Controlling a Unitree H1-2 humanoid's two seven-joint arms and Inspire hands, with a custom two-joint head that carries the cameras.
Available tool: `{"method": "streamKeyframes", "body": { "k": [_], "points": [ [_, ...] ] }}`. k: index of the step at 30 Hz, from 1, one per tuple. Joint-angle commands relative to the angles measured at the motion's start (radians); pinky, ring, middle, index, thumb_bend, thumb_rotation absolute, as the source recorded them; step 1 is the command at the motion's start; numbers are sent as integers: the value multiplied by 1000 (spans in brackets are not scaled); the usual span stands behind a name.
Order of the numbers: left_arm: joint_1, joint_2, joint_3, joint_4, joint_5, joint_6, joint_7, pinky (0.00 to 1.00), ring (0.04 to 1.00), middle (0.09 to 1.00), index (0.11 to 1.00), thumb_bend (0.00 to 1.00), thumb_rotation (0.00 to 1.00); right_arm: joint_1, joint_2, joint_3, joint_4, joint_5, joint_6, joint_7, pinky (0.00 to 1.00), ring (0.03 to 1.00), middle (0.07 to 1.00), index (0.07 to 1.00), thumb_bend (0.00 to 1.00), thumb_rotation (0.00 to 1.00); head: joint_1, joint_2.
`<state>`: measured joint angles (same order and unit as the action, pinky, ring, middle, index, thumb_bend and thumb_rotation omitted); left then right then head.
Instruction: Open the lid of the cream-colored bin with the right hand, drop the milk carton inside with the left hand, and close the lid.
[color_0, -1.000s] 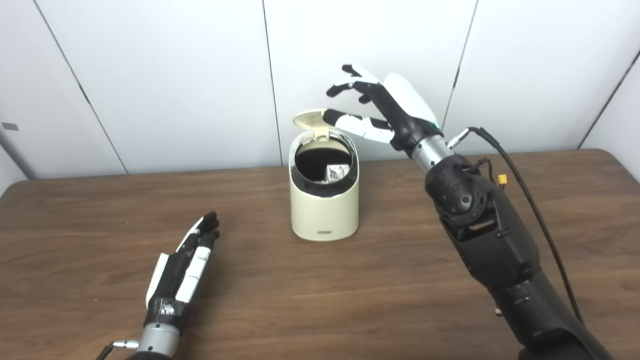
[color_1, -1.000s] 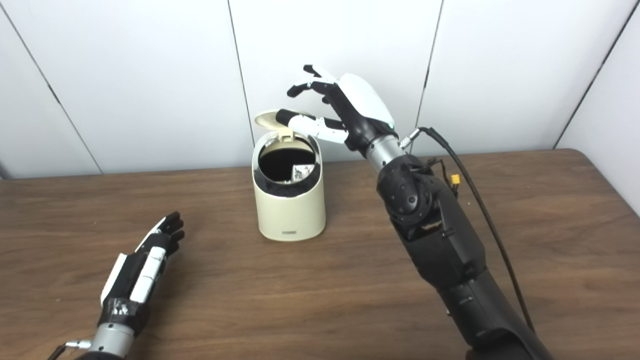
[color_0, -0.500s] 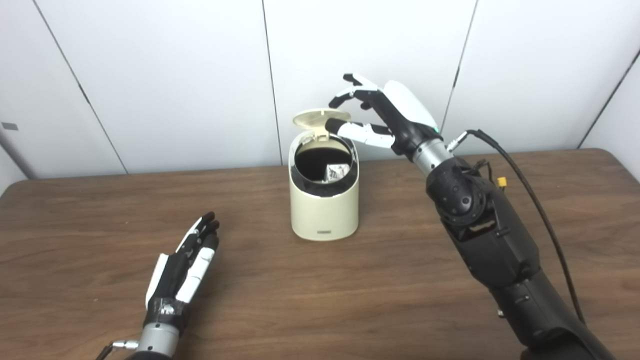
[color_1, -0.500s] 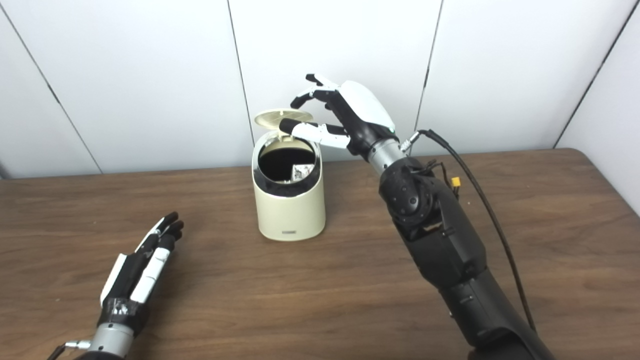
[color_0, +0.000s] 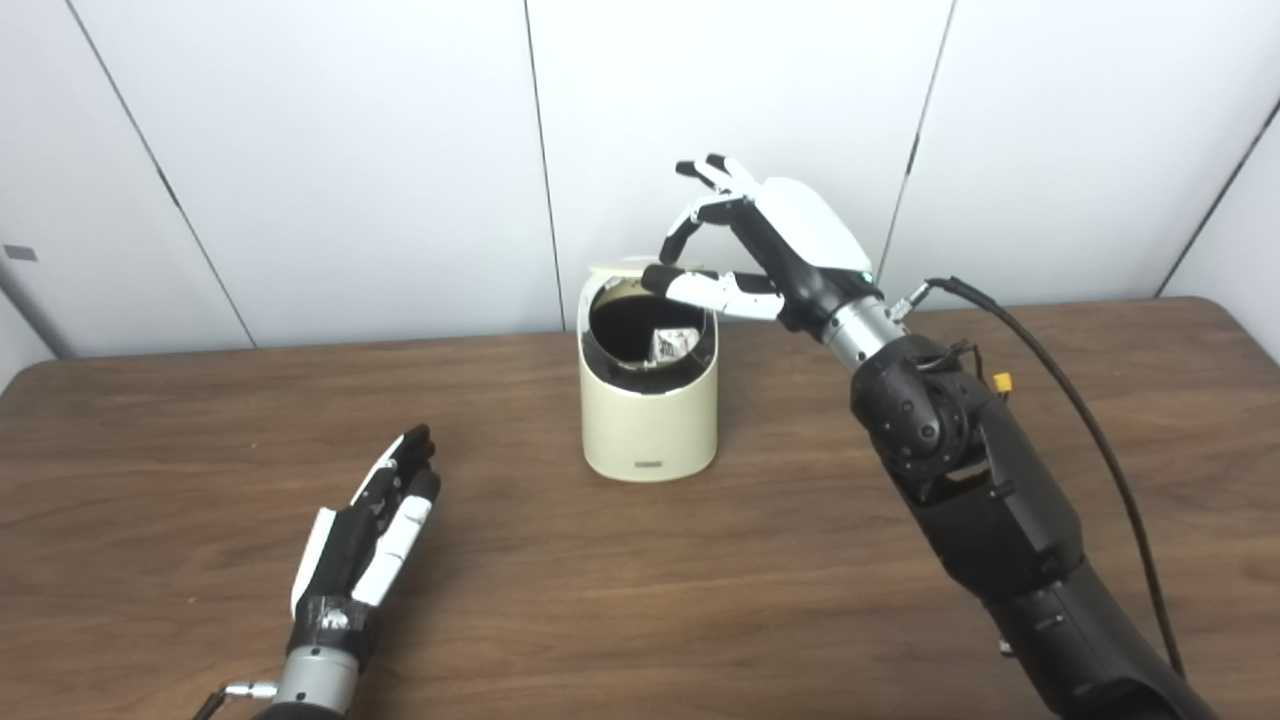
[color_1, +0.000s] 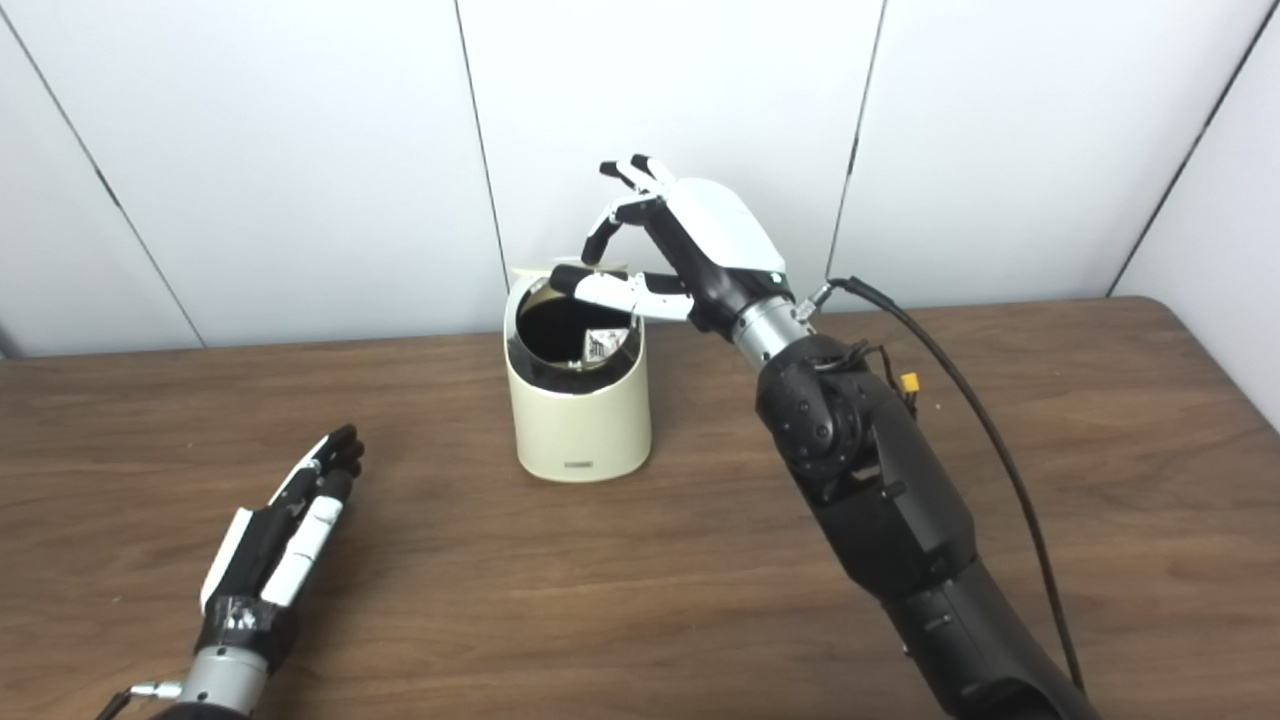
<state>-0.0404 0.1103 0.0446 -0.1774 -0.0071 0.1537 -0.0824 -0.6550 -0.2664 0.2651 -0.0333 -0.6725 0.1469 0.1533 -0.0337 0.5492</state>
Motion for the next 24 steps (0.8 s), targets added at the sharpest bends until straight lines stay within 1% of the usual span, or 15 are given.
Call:
{"method": "streamKeyframes", "body": {
  "k": [1, 3, 7, 9, 11, 13, 14, 19, 22, 24],
  "points": [
    [-17, -1, 2, -30, -2, -12, 9, 1000, 954, 936, 966, 736, 762, -30, -21, 0, -39, -15, -27, -1, 932, 996, 941, 540, 597, 979, -3, 0],
    [-17, -1, 3, -30, -3, -14, 9, 1000, 953, 933, 968, 733, 759, -22, -24, 9, -49, -30, -32, 5, 939, 997, 943, 546, 610, 989, -3, 0],
    [-17, 1, 2, -37, 5, -9, 11, 1000, 948, 933, 971, 743, 759, -9, -31, 39, -68, -66, -43, 17, 919, 997, 936, 566, 624, 960, 1, 7],
    [-17, 1, 2, -39, 3, -3, 10, 1000, 950, 934, 968, 753, 755, -4, -41, 62, -71, -105, -61, 9, 918, 993, 931, 580, 618, 962, 2, 8],
    [-15, 0, 0, -41, 8, -3, 11, 1000, 953, 932, 960, 762, 756, 1, -49, 79, -79, -146, -73, 5, 916, 988, 928, 601, 607, 937, 5, 9],
    [-14, -3, 0, -40, 5, -6, 11, 1000, 950, 928, 954, 767, 759, 5, -52, 85, -85, -170, -78, 7, 912, 989, 928, 606, 600, 920, 5, 10],
    [-15, -4, 1, -39, 2, -9, 10, 1000, 953, 932, 953, 754, 753, 6, -54, 91, -89, -189, -80, 9, 911, 991, 929, 608, 598, 915, 6, 10],
    [-18, -9, 1, -35, -4, -12, 9, 1000, 951, 929, 948, 760, 753, 13, -52, 98, -95, -231, -91, 22, 904, 989, 921, 599, 615, 919, 9, 11],
    [-17, -17, 3, -34, -15, -11, 9, 1000, 949, 922, 942, 775, 759, 18, -54, 107, -103, -255, -89, 54, 932, 996, 931, 610, 627, 942, 13, 11],
    [-15, -22, 4, -37, -21, -10, 9, 1000, 954, 917, 936, 776, 781, 23, -56, 111, -111, -269, -87, 77, 947, 1000, 940, 622, 629, 939, 13, 10]
  ]
}}
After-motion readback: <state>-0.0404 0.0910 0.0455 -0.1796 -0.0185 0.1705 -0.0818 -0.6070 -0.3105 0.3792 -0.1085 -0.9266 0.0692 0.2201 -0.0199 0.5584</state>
